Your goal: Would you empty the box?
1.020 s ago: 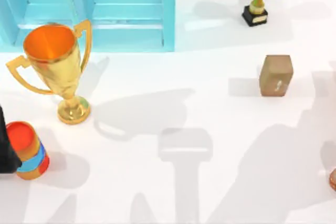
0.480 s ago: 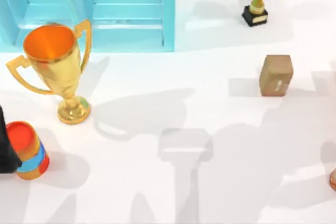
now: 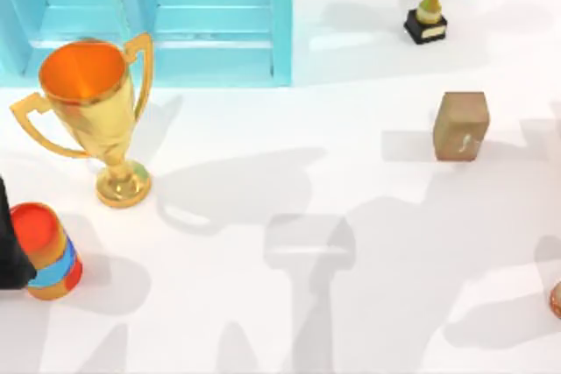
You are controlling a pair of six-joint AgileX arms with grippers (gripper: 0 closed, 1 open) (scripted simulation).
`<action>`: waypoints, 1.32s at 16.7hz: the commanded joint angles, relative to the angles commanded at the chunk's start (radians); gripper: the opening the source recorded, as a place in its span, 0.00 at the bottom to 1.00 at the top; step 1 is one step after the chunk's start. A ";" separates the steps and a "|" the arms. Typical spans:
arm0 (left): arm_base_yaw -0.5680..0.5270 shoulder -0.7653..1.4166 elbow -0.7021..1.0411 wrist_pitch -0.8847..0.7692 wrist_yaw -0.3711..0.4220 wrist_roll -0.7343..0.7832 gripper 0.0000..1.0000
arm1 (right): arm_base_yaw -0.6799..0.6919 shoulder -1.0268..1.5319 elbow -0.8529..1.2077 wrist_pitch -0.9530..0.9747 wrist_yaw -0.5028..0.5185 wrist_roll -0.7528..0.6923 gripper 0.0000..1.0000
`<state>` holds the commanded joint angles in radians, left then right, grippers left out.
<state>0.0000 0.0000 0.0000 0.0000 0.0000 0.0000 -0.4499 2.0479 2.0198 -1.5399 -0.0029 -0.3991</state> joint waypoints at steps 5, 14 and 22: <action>0.000 0.000 0.000 0.000 0.000 0.000 1.00 | 0.215 -0.003 -0.065 0.059 0.017 0.205 0.00; 0.000 0.000 0.000 0.000 0.000 0.000 1.00 | 0.997 -0.045 -0.318 0.261 0.049 0.947 0.00; 0.000 0.000 0.000 0.000 0.000 0.000 1.00 | 1.176 -0.072 -0.449 0.344 0.055 1.176 0.00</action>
<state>0.0000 0.0000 0.0000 0.0000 0.0000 0.0000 0.7265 1.9756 1.5713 -1.1956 0.0517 0.7770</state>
